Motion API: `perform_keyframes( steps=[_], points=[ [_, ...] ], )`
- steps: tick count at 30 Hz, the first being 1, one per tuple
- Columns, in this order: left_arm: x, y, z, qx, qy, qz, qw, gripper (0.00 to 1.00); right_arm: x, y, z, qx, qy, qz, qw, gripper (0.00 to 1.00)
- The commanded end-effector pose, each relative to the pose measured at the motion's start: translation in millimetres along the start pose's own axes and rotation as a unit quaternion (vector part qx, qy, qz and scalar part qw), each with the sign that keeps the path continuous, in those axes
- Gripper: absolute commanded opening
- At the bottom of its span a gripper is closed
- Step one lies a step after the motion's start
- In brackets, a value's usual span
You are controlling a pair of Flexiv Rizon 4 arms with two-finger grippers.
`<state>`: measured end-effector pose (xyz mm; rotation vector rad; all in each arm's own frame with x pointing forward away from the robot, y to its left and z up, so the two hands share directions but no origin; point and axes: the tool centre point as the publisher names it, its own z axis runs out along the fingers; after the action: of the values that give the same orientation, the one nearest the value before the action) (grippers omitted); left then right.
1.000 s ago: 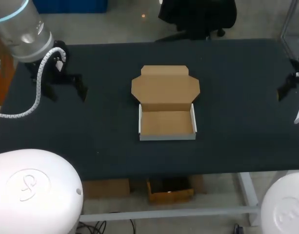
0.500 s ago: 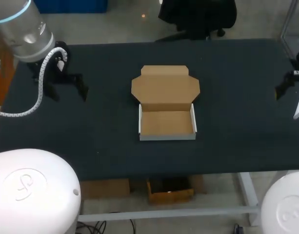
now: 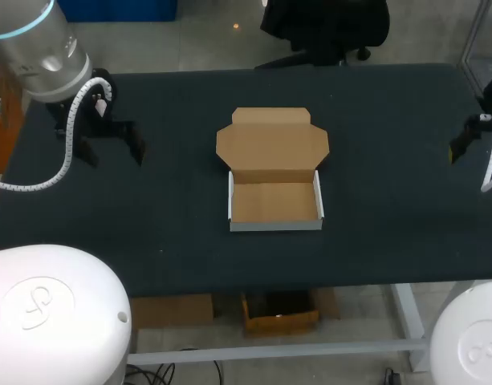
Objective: Assemble the packaging by folding the flat box into shape, placing the metal phone stand inside, and closing the box properly
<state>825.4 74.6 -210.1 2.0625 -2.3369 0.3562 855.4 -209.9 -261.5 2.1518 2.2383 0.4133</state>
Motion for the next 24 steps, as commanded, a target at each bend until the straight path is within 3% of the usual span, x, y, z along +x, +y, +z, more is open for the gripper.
perform_keyframes(
  steps=[1,8,24],
  points=[
    [-2.7,-7.7,6,-0.006,0.000,-0.005,1.000,1.00,0,0,-2,0.002,0.001,0.000,1.000,1.00],
    [-10.0,-16.7,18,-0.014,-0.004,-0.011,1.000,1.00,0,0,-2,0.002,0.001,0.000,1.000,1.00],
    [-49.0,-47.8,50,-0.036,-0.013,-0.020,0.999,1.00,0,0,-2,0.002,0.001,0.000,1.000,1.00]
  ],
)
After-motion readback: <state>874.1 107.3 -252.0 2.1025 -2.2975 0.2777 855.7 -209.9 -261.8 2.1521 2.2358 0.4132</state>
